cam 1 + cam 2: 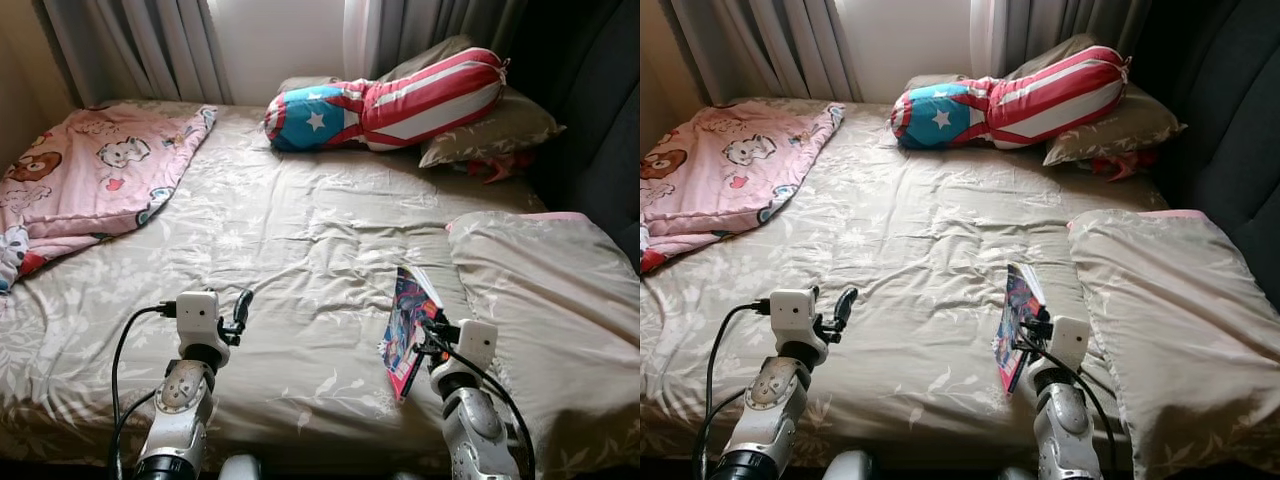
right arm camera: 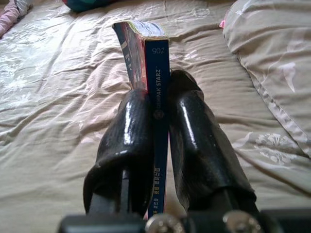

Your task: Clean up the room

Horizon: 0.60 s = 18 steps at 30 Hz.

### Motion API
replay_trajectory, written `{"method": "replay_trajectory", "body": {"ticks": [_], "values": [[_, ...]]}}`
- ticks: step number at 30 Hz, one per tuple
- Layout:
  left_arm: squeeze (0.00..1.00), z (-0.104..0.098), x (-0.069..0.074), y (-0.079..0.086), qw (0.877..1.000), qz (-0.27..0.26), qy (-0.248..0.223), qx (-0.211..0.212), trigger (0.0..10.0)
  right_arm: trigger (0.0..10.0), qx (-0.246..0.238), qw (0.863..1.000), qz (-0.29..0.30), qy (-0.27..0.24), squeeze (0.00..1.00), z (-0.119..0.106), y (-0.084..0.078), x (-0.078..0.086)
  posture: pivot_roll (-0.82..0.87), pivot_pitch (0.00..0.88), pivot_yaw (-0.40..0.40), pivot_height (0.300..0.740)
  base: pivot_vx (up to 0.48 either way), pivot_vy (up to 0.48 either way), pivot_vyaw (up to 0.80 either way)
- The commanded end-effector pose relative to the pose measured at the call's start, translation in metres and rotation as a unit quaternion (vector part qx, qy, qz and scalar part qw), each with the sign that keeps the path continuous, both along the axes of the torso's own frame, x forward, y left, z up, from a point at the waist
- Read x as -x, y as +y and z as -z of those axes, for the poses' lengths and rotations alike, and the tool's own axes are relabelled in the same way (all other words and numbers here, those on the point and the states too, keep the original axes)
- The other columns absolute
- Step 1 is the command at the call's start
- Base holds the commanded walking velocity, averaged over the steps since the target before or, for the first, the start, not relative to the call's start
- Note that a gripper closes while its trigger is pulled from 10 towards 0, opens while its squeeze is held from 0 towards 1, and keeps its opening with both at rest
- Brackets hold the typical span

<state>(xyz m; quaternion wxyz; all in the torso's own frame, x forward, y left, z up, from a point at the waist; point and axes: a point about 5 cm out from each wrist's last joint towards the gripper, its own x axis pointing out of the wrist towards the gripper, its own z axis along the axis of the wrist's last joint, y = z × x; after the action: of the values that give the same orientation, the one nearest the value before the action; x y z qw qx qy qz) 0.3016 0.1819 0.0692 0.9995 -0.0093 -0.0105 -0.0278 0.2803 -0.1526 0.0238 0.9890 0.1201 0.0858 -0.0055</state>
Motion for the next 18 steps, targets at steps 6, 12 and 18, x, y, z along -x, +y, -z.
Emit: {"method": "replay_trajectory", "body": {"ticks": [6, 12, 18], "values": [[0.0, -0.0039, -0.0019, -0.0019, 1.0, 0.002, -0.007, -0.002, 10.0, 10.0, 0.001, 1.0, 0.0, -0.025, 0.0, -0.0089, 0.0007, -0.0047, -0.03, 0.0, -0.022, 0.622, 0.0, 0.0, 0.0], [0.0, -0.0042, -0.0018, -0.0026, 1.0, 0.004, -0.006, -0.001, 10.0, 10.0, -0.005, 0.999, -0.003, -0.041, 0.0, -0.0125, 0.0022, -0.0056, -0.03, 0.0, -0.021, 0.622, 0.0, 0.0, 0.0], [0.0, -0.0046, -0.0021, -0.0033, 1.0, 0.004, -0.007, -0.001, 10.0, 10.0, -0.006, 0.999, -0.006, -0.043, 0.0, -0.013, 0.0029, -0.006, -0.03, 0.0, -0.021, 0.622, 0.0, 0.0, 0.0]]}}
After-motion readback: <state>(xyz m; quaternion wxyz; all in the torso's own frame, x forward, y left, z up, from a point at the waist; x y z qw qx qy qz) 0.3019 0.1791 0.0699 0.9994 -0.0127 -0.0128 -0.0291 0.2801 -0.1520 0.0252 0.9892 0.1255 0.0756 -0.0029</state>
